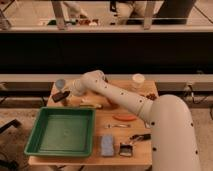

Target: Place eraser in metal cup

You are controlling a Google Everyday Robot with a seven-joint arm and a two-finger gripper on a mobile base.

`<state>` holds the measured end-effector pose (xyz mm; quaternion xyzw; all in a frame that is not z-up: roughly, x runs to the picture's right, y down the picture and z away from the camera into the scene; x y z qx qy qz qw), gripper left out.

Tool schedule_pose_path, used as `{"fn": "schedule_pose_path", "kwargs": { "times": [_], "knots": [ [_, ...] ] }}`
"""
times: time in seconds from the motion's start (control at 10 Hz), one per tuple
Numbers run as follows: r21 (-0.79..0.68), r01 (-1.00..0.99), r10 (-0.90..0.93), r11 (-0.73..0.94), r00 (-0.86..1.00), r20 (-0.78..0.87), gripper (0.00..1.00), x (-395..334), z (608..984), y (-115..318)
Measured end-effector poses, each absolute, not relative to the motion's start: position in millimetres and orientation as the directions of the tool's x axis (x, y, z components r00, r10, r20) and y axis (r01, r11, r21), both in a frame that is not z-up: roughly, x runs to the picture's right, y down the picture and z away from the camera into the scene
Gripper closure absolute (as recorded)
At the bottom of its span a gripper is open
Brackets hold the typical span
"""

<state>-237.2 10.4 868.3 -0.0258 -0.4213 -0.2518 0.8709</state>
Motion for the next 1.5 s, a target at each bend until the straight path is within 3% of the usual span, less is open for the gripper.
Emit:
{"fn": "schedule_pose_path", "kwargs": {
  "times": [0.6, 0.8, 1.5],
  "knots": [
    [0.167, 0.482, -0.428, 0.860, 0.503, 0.751, 1.00, -251, 879, 9],
    [0.175, 0.497, -0.444, 0.850, 0.497, 0.746, 0.94, -253, 879, 11],
    [0.173, 0.526, -0.478, 0.833, 0.526, 0.703, 0.24, -252, 880, 6]
  ]
}}
